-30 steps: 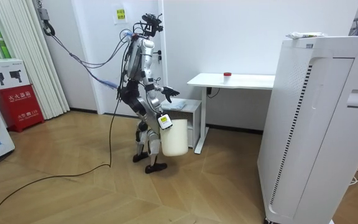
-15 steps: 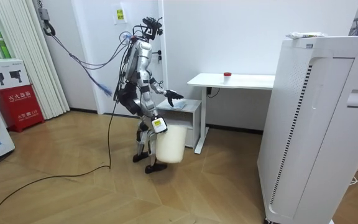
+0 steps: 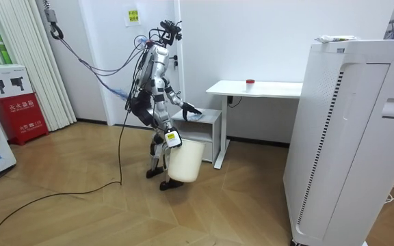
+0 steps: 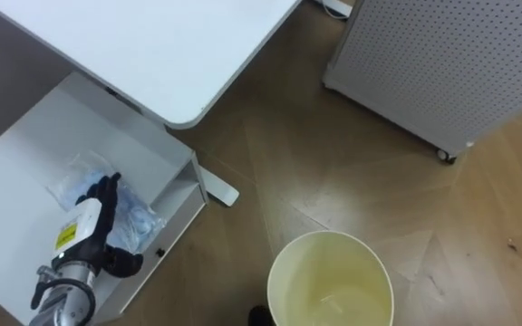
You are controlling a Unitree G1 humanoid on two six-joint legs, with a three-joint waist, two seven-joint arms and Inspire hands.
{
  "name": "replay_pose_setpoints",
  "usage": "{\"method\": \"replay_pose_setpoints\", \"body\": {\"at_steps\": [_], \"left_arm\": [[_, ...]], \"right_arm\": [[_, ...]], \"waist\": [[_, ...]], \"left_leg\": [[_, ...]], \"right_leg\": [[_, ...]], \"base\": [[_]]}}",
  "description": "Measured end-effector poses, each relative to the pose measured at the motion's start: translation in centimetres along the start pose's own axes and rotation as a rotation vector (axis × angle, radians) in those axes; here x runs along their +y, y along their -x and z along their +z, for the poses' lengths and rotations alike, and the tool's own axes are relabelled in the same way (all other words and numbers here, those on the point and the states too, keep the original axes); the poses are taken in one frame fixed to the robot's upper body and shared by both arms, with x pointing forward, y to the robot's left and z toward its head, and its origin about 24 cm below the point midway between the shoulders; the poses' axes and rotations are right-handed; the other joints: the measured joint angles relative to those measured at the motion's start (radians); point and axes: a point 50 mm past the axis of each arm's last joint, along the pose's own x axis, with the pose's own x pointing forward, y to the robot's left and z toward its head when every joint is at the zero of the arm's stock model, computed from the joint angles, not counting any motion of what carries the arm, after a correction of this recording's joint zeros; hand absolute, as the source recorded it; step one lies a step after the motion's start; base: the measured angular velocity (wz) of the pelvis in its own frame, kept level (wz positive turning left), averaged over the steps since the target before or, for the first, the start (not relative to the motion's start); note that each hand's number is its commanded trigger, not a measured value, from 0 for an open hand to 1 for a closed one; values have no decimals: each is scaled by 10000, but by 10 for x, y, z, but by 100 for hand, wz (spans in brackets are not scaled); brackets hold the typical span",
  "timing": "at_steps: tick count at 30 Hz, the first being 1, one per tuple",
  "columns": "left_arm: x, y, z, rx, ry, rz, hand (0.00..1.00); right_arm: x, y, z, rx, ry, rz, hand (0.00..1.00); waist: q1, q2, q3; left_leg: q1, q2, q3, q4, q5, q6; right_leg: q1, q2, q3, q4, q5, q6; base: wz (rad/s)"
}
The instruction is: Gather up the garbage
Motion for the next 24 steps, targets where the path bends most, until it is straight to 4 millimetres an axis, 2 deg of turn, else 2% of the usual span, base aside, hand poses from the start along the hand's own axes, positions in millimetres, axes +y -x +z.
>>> {"method": "replay_pose_setpoints", "body": {"at_steps": [7, 8, 9, 10, 11, 14, 18, 24], "left_arm": [[4, -4, -9, 547, -652, -276, 0], [5, -4, -10, 588, -686, -300, 3], [6, -5, -10, 643, -736, -372, 51], [7, -6, -10, 670, -763, -412, 71], [7, -6, -10, 691, -794, -424, 100], [9, -8, -10, 691, -1029, -342, 100], [24, -16, -12, 822, -1191, 108, 100], [23, -14, -16, 1114, -1332, 108, 100]], "right_arm": [[6, 0, 2, 37, -220, 157, 100], [6, 0, 3, 48, -225, 171, 100], [7, 0, 3, 67, -228, 188, 100], [7, 0, 3, 53, -229, 188, 100], [7, 0, 3, 44, -229, 193, 100], [7, 0, 3, 73, -227, 194, 100], [7, -1, 3, 184, -226, 151, 100], [7, 0, 1, 269, -229, 122, 100]], "waist": [[-93, -4, -4], [-93, -2, -5], [-95, 2, -8], [-93, 6, -10], [-94, 8, -11], [-93, 21, -23], [-58, 48, -47], [-68, 92, -97]], "left_leg": [[-70, 12, 124, -14, -2, -3], [-72, 14, 129, -19, -2, -3], [-73, 18, 129, -19, -2, -3], [-72, 19, 129, -18, -1, -4], [-71, 18, 128, -18, 0, -4], [-69, 18, 130, -13, 3, -5], [45, 11, 167, -48, 7, -5], [284, 2, 181, -300, 72, -25]], "right_leg": [[-168, 47, 179, 28, 5, 5], [-173, 52, 185, 22, 10, 8], [-173, 57, 189, 19, 17, 6], [-172, 58, 194, 18, 26, 6], [-172, 59, 199, 18, 32, 5], [-170, 57, 207, 13, 49, 5], [-84, 41, 215, 2, 56, 8], [191, 48, 204, -290, 139, 22]], "base": [[-5], [-5], [0], [0], [0], [0], [-1], [-1]]}}
